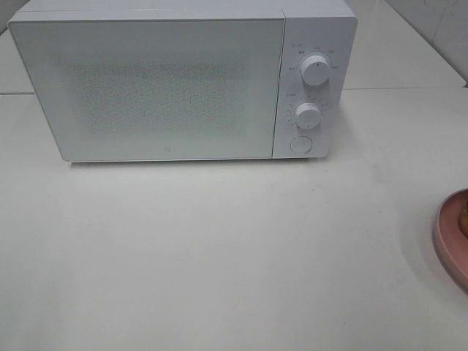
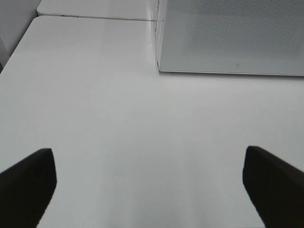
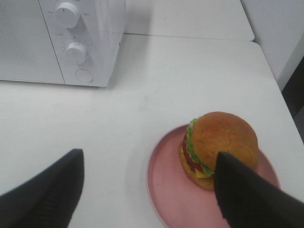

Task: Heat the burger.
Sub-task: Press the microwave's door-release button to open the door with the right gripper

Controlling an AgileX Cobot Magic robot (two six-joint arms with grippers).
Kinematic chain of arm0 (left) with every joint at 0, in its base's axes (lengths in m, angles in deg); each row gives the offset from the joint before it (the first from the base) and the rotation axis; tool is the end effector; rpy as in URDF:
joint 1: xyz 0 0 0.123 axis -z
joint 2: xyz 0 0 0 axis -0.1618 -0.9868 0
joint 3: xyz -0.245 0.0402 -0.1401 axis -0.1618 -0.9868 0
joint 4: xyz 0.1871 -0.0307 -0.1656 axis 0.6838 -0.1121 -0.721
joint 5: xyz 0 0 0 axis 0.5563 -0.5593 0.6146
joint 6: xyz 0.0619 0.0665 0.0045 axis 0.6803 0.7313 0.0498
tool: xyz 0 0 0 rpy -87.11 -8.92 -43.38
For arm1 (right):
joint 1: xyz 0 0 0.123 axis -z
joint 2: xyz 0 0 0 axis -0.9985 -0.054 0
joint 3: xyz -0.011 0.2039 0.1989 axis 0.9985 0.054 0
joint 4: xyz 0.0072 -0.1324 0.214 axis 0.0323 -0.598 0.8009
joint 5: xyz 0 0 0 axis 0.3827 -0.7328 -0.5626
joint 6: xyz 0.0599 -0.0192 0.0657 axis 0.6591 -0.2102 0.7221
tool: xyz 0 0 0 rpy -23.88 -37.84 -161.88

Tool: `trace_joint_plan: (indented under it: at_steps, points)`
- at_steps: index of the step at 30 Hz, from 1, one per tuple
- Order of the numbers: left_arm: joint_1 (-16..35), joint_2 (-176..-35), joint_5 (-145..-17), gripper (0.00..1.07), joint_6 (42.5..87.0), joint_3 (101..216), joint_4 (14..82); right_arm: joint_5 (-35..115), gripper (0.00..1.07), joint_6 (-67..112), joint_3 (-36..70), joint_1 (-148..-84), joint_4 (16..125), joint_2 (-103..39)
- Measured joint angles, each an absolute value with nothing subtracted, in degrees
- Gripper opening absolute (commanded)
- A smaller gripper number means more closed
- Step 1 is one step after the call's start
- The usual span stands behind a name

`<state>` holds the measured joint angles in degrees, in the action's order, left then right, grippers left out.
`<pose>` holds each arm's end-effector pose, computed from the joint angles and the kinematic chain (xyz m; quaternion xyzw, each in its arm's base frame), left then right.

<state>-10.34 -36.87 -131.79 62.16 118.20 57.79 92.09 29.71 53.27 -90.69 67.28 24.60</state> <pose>-0.0093 -0.0068 0.2814 0.0040 0.8516 -0.0307 0.5234 0.0337 -0.0009 0.3059 -0.0106 0.8386 0.0082 0.5446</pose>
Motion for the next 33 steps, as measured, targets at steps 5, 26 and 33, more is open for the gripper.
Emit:
trace_joint_plan:
  at_steps: [5, 26, 33]
  points:
    - [-10.3, -36.9, -131.8, 1.00, 62.2, 118.2, 57.8, 88.1, 0.75, 29.7, 53.3, -90.7, 67.3, 20.4]
    - [-10.3, -36.9, -131.8, 1.00, 62.2, 118.2, 57.8, 67.2, 0.75, 29.7, 53.3, -90.7, 67.3, -2.2]
    - [-10.3, -36.9, -131.8, 1.00, 62.2, 118.2, 57.8, 56.2, 0.75, 30.2, 54.0, -90.7, 67.3, -10.6]
